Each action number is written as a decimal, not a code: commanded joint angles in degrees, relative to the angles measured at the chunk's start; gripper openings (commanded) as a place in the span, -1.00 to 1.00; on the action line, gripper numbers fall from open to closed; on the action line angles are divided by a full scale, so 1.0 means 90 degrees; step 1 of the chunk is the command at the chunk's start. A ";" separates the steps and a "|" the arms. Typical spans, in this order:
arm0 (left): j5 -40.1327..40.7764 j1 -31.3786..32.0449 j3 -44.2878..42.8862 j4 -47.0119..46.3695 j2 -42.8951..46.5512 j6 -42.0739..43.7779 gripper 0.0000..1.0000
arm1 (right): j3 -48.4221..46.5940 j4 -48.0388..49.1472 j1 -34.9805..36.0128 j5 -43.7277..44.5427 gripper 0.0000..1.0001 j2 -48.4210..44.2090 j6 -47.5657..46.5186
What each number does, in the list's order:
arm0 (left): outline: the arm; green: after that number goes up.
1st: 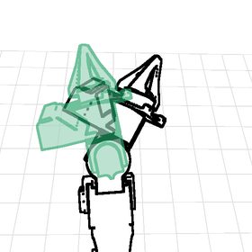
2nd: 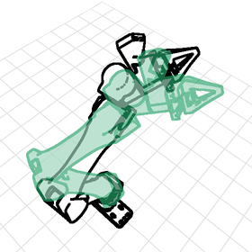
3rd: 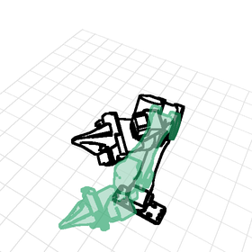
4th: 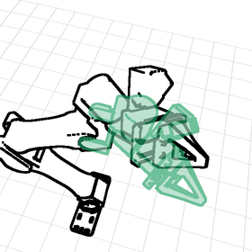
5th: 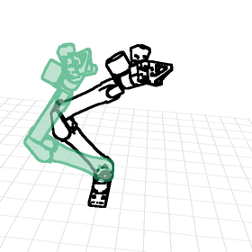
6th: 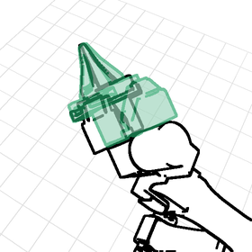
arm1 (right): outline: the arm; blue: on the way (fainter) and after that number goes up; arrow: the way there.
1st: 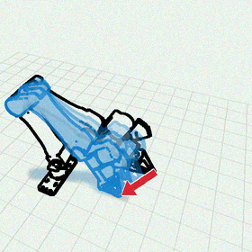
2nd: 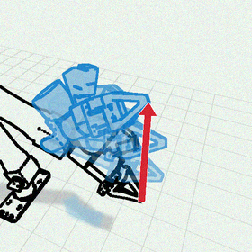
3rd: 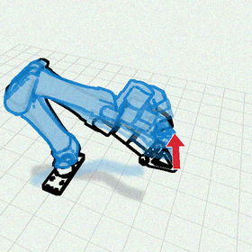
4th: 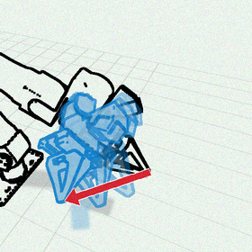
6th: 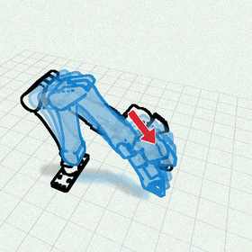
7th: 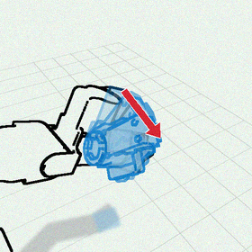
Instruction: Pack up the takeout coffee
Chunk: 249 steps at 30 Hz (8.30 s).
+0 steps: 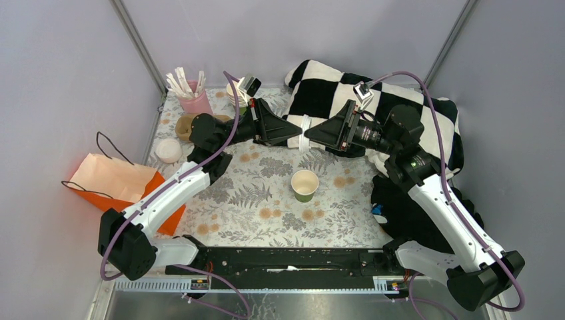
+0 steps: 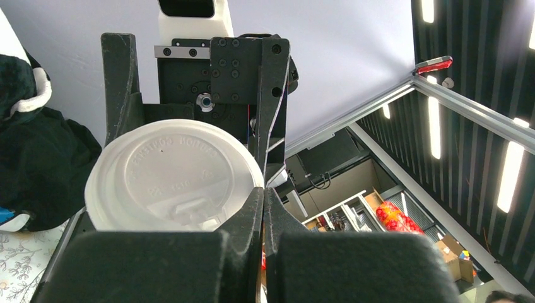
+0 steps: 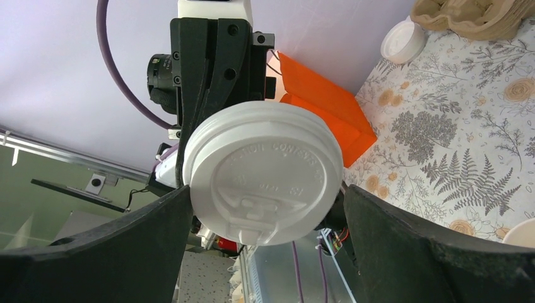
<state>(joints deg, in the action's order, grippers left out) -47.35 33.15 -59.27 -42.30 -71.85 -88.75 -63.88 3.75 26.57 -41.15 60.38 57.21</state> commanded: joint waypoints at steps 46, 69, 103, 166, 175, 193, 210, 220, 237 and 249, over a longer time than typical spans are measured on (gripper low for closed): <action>0.0091 0.0001 -0.0102 0.0796 0.0178 0.0793 -0.47 | -0.0520 -0.1130 -0.0023 0.0304 0.75 0.0199 -0.0607; 0.0085 -0.0231 0.0211 -0.0605 -0.0004 -0.0089 -1.00 | -0.0818 -0.1548 -0.0028 0.0366 0.99 0.0125 -0.1105; 0.0127 -0.0228 0.0257 -0.0365 -0.0071 -0.0128 -1.00 | -0.1103 -0.1951 0.0221 0.0659 0.99 0.0176 -0.1984; 0.0115 -0.0226 0.0144 0.0419 0.0066 0.0297 -0.74 | -0.1479 -0.2175 0.0486 0.1069 0.73 0.0554 -0.2285; 0.0336 -0.0483 0.0166 0.2104 0.0592 0.1318 0.08 | -0.1365 -0.2387 0.0484 0.1233 0.71 0.0597 -0.2236; 0.1933 -0.1369 -0.0239 0.7898 0.0855 0.4958 0.85 | -0.3109 -0.6756 0.1407 0.4317 0.74 0.3079 -0.4147; 0.2320 -0.1475 0.0473 0.7841 0.0410 0.5906 0.85 | -0.3918 -0.7901 0.2632 0.5548 0.82 0.4748 -0.4165; 0.2247 -0.1595 0.0468 0.7985 0.0409 0.6118 0.86 | -0.4147 -0.7817 0.2641 0.5816 0.85 0.4990 -0.4155; 0.1488 -0.0431 0.0181 0.6996 -0.0579 0.5305 0.82 | -0.1758 -0.5893 0.0835 0.3256 0.82 0.2376 -0.3146; 0.1314 0.0018 -0.0690 0.6760 -0.1787 0.5190 0.67 | 0.1334 -0.3369 -0.0917 0.0045 0.78 0.1328 -0.2490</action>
<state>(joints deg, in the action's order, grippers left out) -33.30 32.97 -62.37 22.26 -86.43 -41.06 -54.39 -34.54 18.74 -31.00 72.86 32.93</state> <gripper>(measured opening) 0.834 0.894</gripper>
